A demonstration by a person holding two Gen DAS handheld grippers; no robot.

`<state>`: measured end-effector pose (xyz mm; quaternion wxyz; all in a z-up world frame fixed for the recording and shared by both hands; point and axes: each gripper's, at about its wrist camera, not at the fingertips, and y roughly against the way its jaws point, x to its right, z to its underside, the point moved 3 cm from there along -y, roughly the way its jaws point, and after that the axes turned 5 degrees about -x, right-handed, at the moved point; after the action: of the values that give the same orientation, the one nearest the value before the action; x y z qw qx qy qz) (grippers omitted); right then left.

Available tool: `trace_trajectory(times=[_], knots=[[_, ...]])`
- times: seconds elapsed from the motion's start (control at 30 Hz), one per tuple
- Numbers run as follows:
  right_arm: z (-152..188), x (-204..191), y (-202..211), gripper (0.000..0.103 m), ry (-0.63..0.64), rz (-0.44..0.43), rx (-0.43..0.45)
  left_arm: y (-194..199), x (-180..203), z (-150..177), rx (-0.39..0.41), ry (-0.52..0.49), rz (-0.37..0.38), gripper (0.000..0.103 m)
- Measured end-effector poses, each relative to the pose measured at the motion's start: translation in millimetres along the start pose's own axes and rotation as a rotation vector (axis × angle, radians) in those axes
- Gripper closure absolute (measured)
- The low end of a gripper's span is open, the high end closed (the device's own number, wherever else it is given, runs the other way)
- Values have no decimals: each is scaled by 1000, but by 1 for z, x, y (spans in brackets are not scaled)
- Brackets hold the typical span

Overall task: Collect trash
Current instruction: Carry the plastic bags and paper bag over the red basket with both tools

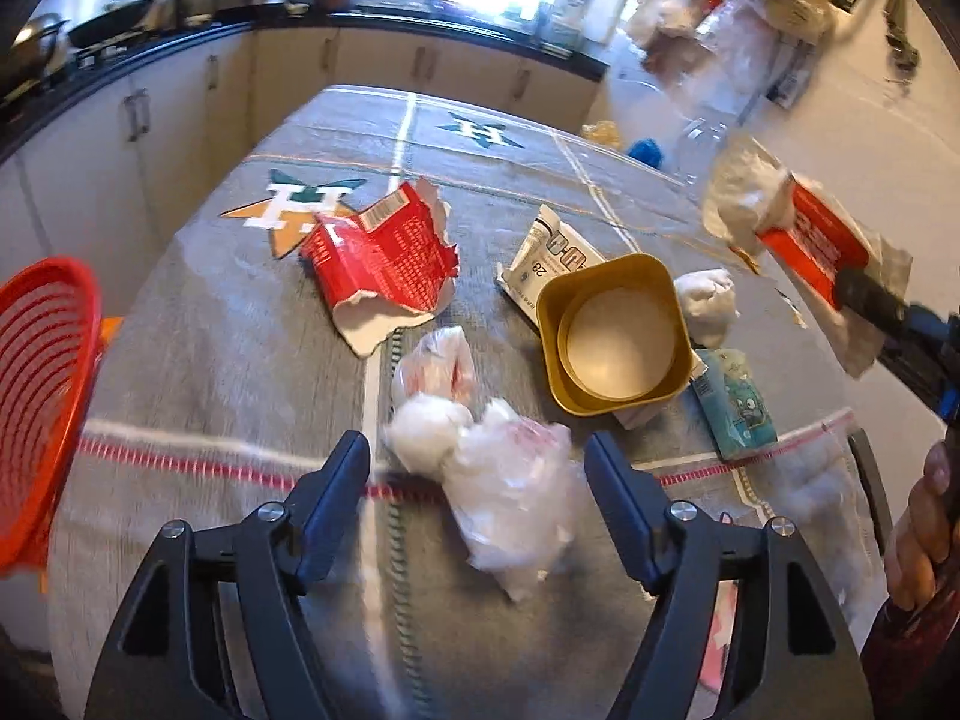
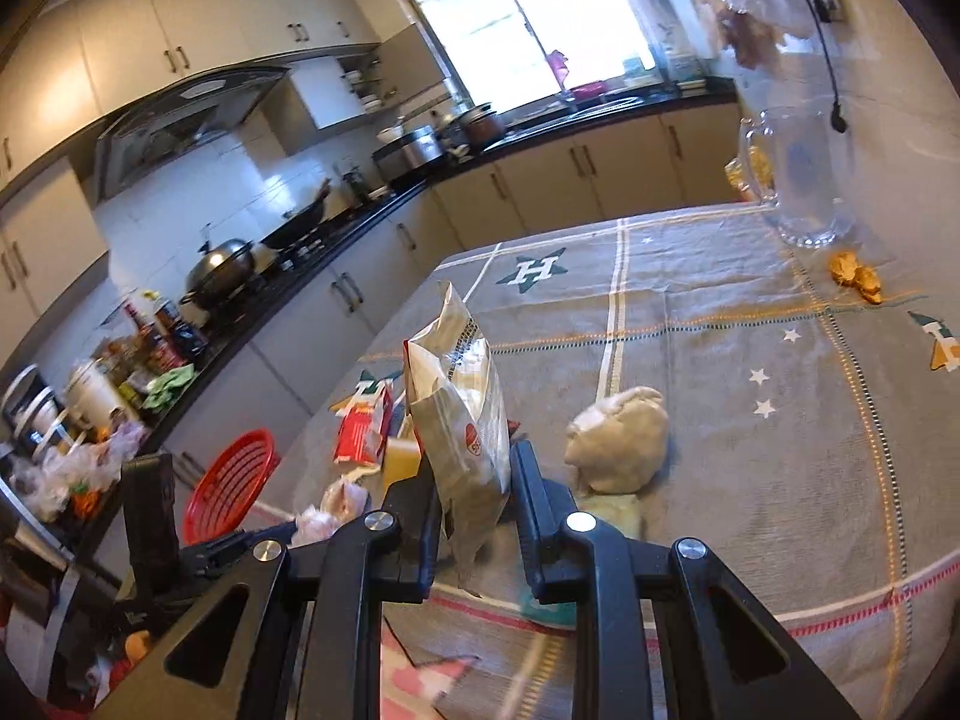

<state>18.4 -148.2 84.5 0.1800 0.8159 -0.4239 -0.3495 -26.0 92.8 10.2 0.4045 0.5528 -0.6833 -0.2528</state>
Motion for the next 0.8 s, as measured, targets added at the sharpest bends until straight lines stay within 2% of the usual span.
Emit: trace_trajectory(times=[0.2,0.37,0.47,0.6,0.8], knots=[[-4,-51,-13,79,8,89,-9,-13,-21,-15,-29,-9,81,28],[1,-76,-12,79,16,138,2,-19,-18,-21,-29,-30,58,28],[1,-83,-6,79,16,152,18,-20,-16,-19,-19,-48,34,47],[6,-90,0,79,25,156,15,-14,-24,-16,-1,-12,58,53],[9,-93,15,79,50,101,20,23,-32,-11,95,33,41,53]])
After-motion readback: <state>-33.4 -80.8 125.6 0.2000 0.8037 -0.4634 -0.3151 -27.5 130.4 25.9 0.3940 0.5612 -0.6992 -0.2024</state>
